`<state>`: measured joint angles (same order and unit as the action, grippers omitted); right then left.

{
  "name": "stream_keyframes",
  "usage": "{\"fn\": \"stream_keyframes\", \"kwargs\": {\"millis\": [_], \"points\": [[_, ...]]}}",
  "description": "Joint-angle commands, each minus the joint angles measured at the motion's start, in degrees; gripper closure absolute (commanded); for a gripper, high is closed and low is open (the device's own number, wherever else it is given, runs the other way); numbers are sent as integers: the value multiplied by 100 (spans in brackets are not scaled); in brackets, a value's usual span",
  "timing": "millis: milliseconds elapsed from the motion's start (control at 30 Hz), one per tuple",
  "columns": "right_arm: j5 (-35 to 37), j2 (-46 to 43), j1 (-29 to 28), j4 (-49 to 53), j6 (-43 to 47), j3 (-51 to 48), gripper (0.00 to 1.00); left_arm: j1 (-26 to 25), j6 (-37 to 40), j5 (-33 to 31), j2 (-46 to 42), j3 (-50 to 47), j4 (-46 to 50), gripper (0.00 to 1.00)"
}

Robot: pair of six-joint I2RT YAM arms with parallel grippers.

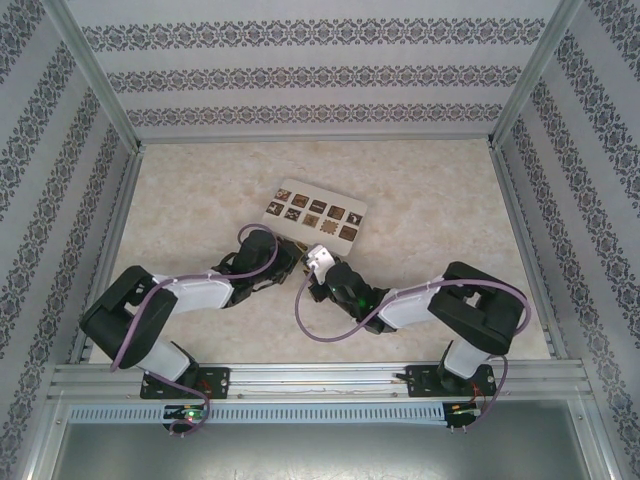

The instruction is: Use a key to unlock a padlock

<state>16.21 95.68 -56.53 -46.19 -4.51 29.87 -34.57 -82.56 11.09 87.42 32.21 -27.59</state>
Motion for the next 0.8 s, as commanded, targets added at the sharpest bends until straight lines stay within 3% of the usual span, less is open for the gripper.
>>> {"fn": "stream_keyframes", "kwargs": {"millis": [0, 167, 300, 767], "points": [[-92, 215, 47, -788, -432, -29, 100, -340, 64, 613, 87, 73, -883, 100], [-94, 375, 90, -947, -566, -102, 100, -340, 149, 656, 333, 102, -988, 100], [-100, 443, 107, -1053, -646, -154, 100, -340, 291, 709, 395, 168, -952, 86], [-213, 246, 214, -1155, -980, -334, 100, -222, 1010, 188, -624, 257, 576, 60]]}}
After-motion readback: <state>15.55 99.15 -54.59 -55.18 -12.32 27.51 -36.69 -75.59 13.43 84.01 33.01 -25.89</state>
